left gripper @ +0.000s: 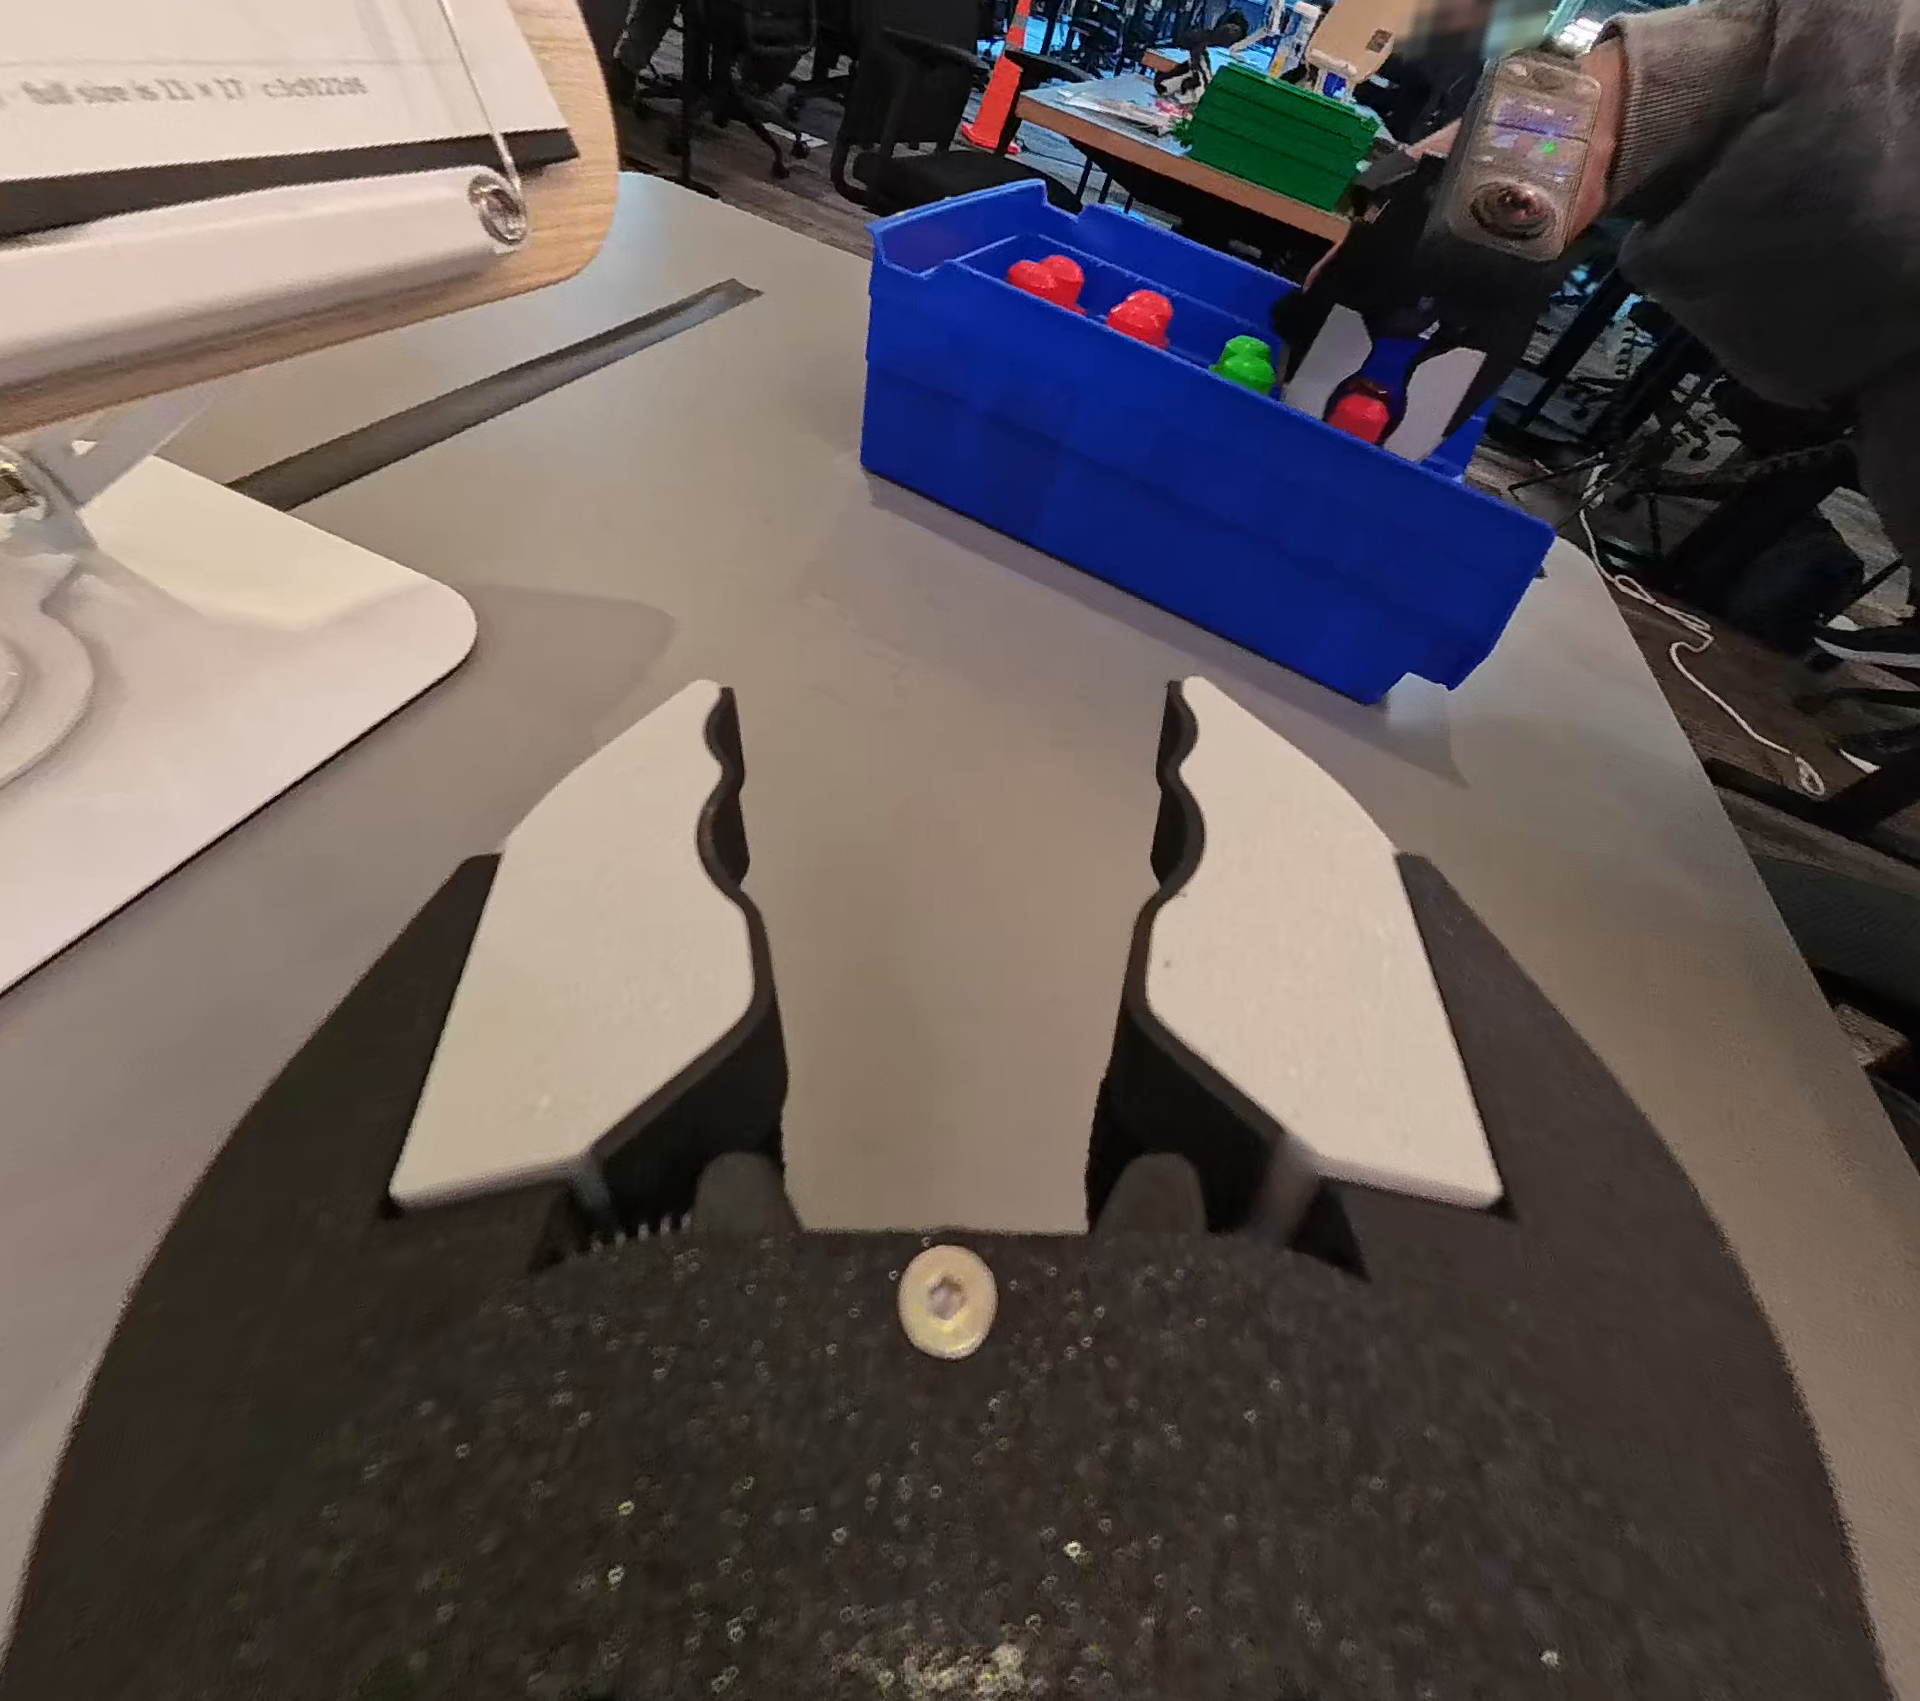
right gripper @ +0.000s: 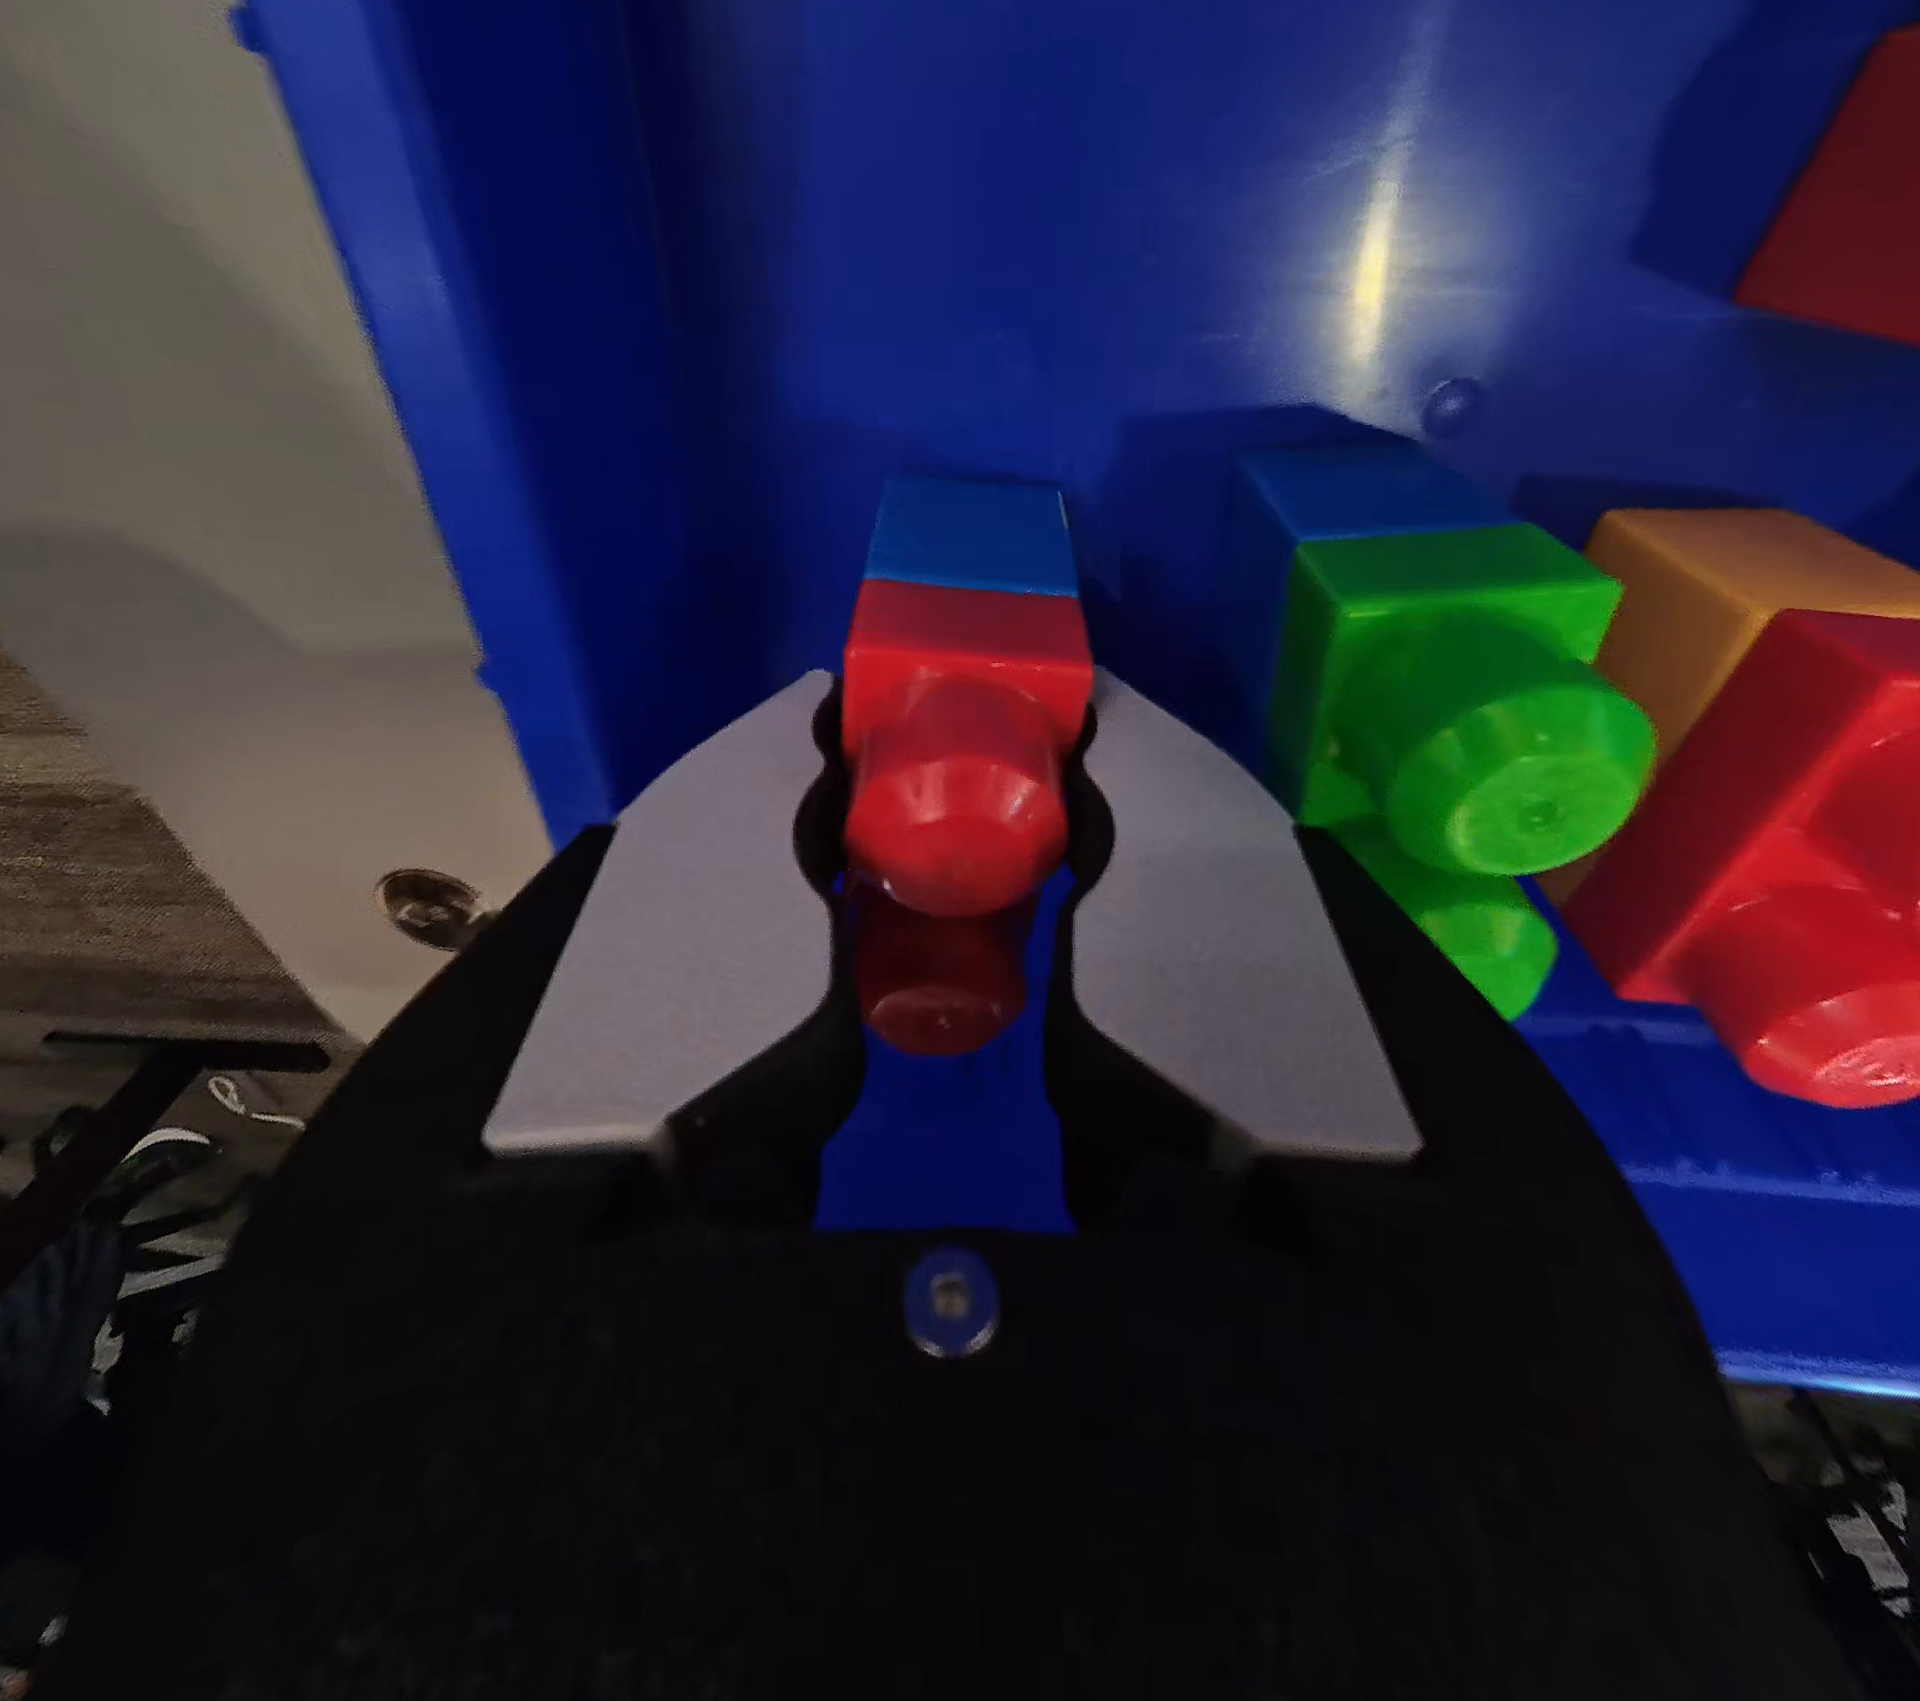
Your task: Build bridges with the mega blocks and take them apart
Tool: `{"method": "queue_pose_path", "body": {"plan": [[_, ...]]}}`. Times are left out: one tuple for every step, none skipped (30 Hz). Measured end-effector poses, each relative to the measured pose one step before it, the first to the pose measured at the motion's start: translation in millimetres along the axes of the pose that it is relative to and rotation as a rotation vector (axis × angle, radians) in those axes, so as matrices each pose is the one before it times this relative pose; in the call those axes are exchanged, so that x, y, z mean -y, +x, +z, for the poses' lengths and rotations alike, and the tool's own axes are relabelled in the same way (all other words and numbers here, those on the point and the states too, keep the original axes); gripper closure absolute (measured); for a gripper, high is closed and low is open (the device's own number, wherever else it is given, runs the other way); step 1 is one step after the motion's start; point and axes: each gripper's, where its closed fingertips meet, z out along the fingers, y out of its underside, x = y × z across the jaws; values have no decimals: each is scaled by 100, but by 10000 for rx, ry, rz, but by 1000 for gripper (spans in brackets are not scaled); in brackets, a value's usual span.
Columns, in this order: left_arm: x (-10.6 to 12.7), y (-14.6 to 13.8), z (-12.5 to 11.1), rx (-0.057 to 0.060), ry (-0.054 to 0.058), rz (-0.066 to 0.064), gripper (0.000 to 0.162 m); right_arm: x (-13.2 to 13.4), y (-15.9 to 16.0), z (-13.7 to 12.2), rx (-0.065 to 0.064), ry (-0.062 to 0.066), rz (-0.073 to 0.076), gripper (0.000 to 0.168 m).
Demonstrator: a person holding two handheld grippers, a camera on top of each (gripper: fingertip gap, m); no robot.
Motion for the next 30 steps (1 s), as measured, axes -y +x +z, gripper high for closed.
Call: {"method": "queue_pose_path", "body": {"plan": [[-53,96,51,-42,-29,-2,86,-221,-522,-291,91,-161,-4,130],[-46,58,62,-23,-27,3,86,-463,-389,-549,-30,-305,-1,129],[-48,95,54,-43,-26,0,85,-424,-287,-899,-122,-259,73,127],[-20,83,45,-37,-19,-2,85,-121,-255,-1230,-99,-2,83,126],[-9,80,54,-23,-6,3,85,302,-168,-1386,-153,318,64,127],[5,96,55,-27,-1,6,85,300,59,-1284,-309,327,-29,130],[7,109,48,-36,3,1,85,-333,164,-1015,-375,-91,-182,133],[7,134,57,-47,12,-3,85,-655,625,-1032,-509,-412,-163,137],[19,106,54,-36,10,-8,85,-121,809,-1270,-415,-25,125,145],[29,93,45,-25,3,-3,85,627,844,-1571,-288,517,484,142],[44,109,11,-22,4,18,85,1117,1270,-1868,-482,711,705,133],[97,83,-14,0,22,41,85,1564,1110,-1964,-356,836,711,128],[187,83,-52,10,76,60,85,2049,647,-1969,-217,1088,603,122],[298,112,-87,9,148,72,84,2584,651,-1828,-501,1442,496,115],[371,56,-107,46,182,75,83,3031,233,-1453,-478,1761,253,109],[443,26,-137,93,207,83,81,3075,22,-966,-575,1891,224,103],[543,62,-168,105,259,113,79,2615,367,-514,-962,1825,434,101],[632,125,-194,145,309,161,78,2098,3,-115,-819,1742,413,102],[672,103,-211,239,327,159,77,1452,-698,106,-484,1589,302,105],[647,245,-280,249,359,72,76,739,-941,164,-442,1272,328,118],[549,458,-371,185,387,-46,76,65,-919,112,-539,909,393,123],[356,517,-436,202,327,-159,76,-196,-1288,113,-374,776,260,112],[159,422,-550,306,242,-285,74,-688,-1577,32,-241,444,383,110],[-44,483,-678,298,140,-392,72,-1321,-2046,70,83,13,462,116],[-271,755,-813,162,6,-381,72,-1916,-2073,287,154,-350,424,111],[-497,918,-941,102,-137,-269,76,-2391,-2053,487,181,-597,371,108],[-551,927,-1069,127,-176,-86,80,-2931,-2247,647,416,-972,176,103],[-476,842,-1197,201,-113,111,82,-2970,-1849,859,206,-1031,249,103],[-424,762,-1312,230,-124,183,82,-2595,-1680,1015,215,-840,101,104],[-431,811,-1408,128,-226,152,83,-2218,-1492,1037,197,-689,-5,103]]}}
